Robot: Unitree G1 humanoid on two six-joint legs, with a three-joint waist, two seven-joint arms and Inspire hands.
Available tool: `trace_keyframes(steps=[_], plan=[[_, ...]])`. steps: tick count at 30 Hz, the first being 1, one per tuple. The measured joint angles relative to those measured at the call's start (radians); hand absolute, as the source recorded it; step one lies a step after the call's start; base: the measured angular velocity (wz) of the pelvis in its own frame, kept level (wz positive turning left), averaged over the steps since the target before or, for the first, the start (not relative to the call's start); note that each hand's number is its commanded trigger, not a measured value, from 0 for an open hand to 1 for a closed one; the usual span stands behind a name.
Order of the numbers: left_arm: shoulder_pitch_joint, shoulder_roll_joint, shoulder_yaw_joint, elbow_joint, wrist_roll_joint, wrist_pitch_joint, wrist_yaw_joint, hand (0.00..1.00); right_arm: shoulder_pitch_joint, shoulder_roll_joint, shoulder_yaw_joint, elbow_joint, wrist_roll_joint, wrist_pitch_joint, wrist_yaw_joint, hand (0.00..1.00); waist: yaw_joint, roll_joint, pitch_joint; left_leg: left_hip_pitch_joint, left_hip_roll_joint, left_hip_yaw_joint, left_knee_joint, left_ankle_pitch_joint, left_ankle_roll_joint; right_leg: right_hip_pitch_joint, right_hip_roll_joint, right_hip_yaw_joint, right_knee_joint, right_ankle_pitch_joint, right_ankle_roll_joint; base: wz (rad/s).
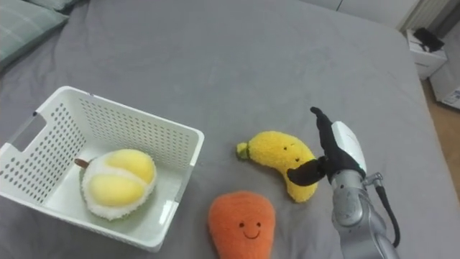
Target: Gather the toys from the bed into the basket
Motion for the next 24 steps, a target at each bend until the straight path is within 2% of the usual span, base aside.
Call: trace_keyframes(steps=[2,4,7,8,12,14,16,19,24], plan=[[-0.015,0.002,-0.013,0.002,-0.02,0.0,0.002,0.0,-0.007,0.0,0.008,0.032,-0.004,0.001,0.0,0.0,0.005,0.005,0.0041,-0.023,0.0,0.006,0.003,0.003,0.003,-0.025,-0.001,-0.001,0.0,0.004,0.0,-0.04],[-0.023,0.002,-0.014,0.002,-0.02,0.0,0.002,0.0,-0.022,0.0,0.018,0.058,-0.008,0.001,0.0,0.0,0.006,0.005,0.0042,-0.038,0.0,0.012,0.003,0.006,0.004,-0.042,-0.003,-0.001,0.0,0.005,0.001,-0.06],[-0.041,0.005,-0.015,0.0,-0.02,0.001,0.001,0.0,-0.06,-0.001,0.021,0.106,-0.005,0.001,-0.006,0.0,0.006,-0.001,0.0045,-0.06,-0.001,0.011,0.004,0.007,0.006,-0.062,-0.005,-0.006,0.0,0.006,0.002,0.02],[-0.049,0.009,-0.024,-0.001,-0.02,0.001,0.0,0.0,-0.083,-0.002,0.022,0.139,0.0,0.001,-0.019,0.0,0.006,-0.004,0.0069,-0.068,-0.002,0.009,0.007,0.007,0.006,-0.067,-0.006,-0.009,-0.001,0.006,0.002,0.07],[-0.07,0.016,-0.056,-0.004,-0.042,-0.001,0.0,0.0,-0.133,-0.01,0.053,0.207,0.02,-0.003,-0.056,0.0,0.01,-0.009,0.0074,-0.088,-0.002,0.004,0.014,0.007,0.006,-0.081,-0.009,-0.025,-0.004,0.007,0.003,0.11],[-0.079,0.021,-0.069,-0.001,-0.09,-0.016,-0.002,0.0,-0.17,-0.013,0.078,0.26,0.05,-0.017,-0.068,0.0,0.021,-0.009,0.0075,-0.101,-0.002,0.004,0.016,0.008,0.006,-0.093,-0.009,-0.03,-0.004,0.007,0.003,0.09],[-0.081,0.021,-0.07,0.005,-0.104,-0.024,-0.005,0.0,-0.203,-0.013,0.099,0.306,0.05,-0.029,-0.078,0.0,0.022,-0.008,0.011,-0.11,-0.002,0.002,0.019,0.008,0.007,-0.098,-0.009,-0.031,-0.005,0.007,0.003,0.05],[-0.091,0.021,-0.073,0.008,-0.136,-0.036,-0.005,0.0,-0.22,-0.013,0.103,0.326,0.068,-0.041,-0.085,0.0,0.033,-0.009,0.0137,-0.132,-0.003,-0.004,0.021,0.011,0.006,-0.117,-0.009,-0.034,-0.004,0.007,0.003,0.05],[-0.114,0.021,-0.092,0.05,-0.138,-0.039,-0.005,0.0,-0.263,-0.014,0.103,0.42,0.083,-0.048,-0.128,0.0,0.043,-0.01,0.0168,-0.163,-0.004,-0.017,0.024,0.016,0.005,-0.139,-0.011,-0.056,-0.004,0.009,0.0,0.09]])
